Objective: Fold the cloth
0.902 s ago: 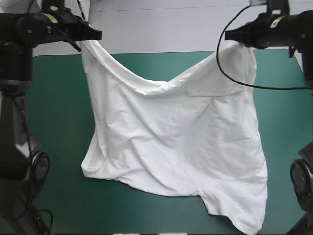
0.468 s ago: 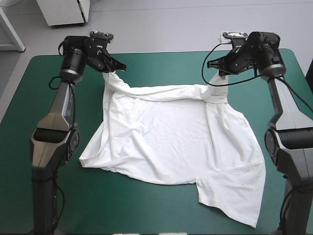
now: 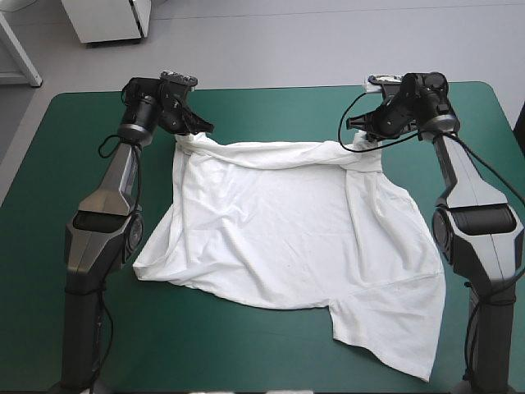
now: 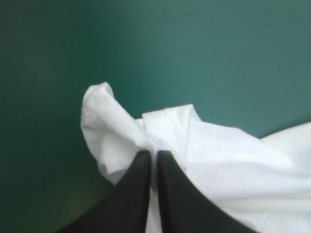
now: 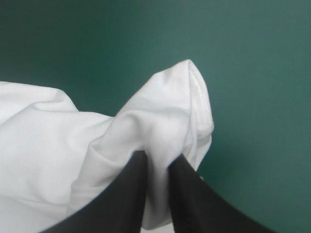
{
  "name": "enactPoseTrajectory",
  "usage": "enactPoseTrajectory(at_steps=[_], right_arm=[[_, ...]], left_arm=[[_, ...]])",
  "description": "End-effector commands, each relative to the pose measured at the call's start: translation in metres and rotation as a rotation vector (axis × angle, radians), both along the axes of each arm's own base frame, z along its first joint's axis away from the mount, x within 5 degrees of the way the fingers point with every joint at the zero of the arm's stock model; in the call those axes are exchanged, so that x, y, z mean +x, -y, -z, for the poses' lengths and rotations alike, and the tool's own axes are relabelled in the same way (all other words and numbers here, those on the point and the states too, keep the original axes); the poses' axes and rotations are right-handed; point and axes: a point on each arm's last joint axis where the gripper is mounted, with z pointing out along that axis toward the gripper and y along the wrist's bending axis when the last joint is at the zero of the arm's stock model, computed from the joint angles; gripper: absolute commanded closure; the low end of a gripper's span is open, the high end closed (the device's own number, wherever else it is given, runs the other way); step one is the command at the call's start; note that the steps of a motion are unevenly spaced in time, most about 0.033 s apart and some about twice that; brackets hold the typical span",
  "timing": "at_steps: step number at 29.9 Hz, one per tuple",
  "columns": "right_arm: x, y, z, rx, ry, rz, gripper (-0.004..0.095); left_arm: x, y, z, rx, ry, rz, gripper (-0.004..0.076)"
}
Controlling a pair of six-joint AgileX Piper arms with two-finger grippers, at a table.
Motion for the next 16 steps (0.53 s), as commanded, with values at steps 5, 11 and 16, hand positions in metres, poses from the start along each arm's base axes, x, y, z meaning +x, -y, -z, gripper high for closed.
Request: enactPoseTrajectory(at_steps=[5, 11, 16], right_arm=[[-0.015, 0.011, -0.048, 0.048, 0.062, 0.023, 0.037], [-0.032, 0.025, -0.071, 0.045, 0.05, 0.06, 0.0371], [-0.05, 0.028, -0.1, 0.036, 0.108, 0.063, 0.0371]], left_arm=[[-0.023, 0.0, -0.046, -0.042, -0.002, -0.016, 0.0332], [-0.038, -0.002, -0.084, -0.076, 0.071, -0.04, 0.03], [-0.059, -0.007, -0.124, -0.084, 0.153, -0.049, 0.0301]])
